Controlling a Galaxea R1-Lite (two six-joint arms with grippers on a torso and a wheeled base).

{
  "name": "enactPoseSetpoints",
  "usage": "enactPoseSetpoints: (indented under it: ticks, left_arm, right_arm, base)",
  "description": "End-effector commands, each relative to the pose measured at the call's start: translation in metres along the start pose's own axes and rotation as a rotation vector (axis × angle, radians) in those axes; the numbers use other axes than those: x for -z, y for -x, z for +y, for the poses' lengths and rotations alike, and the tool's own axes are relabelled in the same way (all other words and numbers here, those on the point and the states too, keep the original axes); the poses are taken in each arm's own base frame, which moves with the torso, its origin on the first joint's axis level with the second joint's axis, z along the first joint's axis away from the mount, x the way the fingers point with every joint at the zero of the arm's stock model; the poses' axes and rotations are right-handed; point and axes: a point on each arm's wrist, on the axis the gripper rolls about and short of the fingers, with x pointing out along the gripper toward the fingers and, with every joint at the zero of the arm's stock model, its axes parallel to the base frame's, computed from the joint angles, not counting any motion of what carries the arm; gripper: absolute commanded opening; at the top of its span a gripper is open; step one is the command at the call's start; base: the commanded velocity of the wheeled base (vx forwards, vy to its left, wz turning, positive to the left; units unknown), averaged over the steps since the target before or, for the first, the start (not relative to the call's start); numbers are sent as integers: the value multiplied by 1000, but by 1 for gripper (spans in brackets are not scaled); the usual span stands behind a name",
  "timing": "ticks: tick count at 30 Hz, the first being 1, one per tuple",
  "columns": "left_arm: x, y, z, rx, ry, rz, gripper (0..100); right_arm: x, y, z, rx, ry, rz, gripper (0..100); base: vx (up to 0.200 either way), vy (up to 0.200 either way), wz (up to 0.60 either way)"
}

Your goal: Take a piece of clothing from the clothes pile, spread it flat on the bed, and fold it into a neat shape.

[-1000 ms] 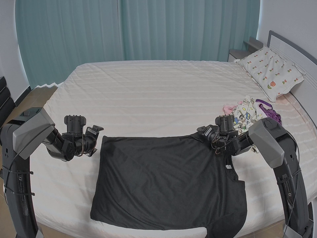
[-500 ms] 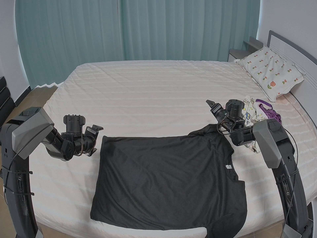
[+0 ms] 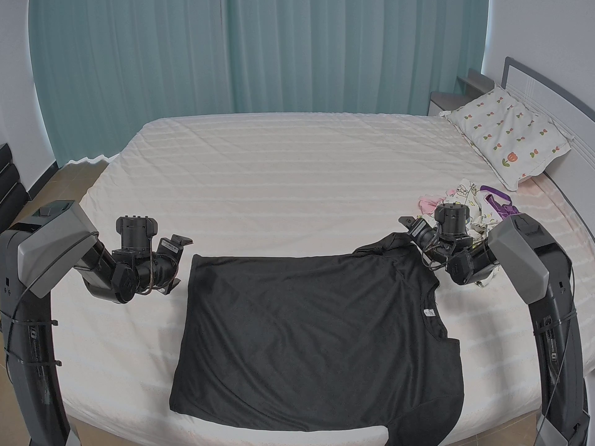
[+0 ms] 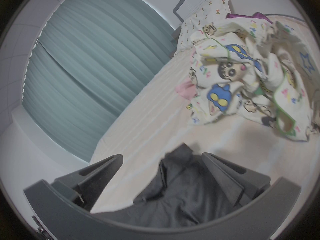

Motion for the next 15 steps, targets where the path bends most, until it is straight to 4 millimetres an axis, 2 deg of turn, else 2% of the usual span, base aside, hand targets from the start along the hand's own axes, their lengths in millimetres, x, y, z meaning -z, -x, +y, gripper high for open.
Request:
enactPoseSetpoints:
  ticks: [1, 4, 5, 7, 11, 15]
  left_arm:
    - [7, 40, -16, 69, -38, 40, 100]
    - [15, 51, -12, 50, -87, 62, 100]
    - [15, 52, -11, 47, -88, 63, 100]
    - [23, 69, 2, -1, -98, 89, 100]
    - [36, 96, 25, -71, -108, 136, 100]
    - [47, 112, 39, -108, -162, 181, 100]
  right_arm:
    - [-25, 78, -8, 55, 43, 11, 100]
    - [-22, 110, -10, 53, 49, 18, 100]
    - [-21, 111, -10, 54, 49, 21, 100]
    - [-14, 136, -13, 71, 54, 47, 100]
    - [-8, 164, -16, 92, 49, 70, 100]
    - [-2, 179, -23, 106, 47, 77, 100]
  base:
    - [0, 0, 0]
    - [0, 0, 0]
    - [0, 0, 0]
    - [0, 0, 0]
    - [-200, 0, 0]
    - [-200, 0, 0]
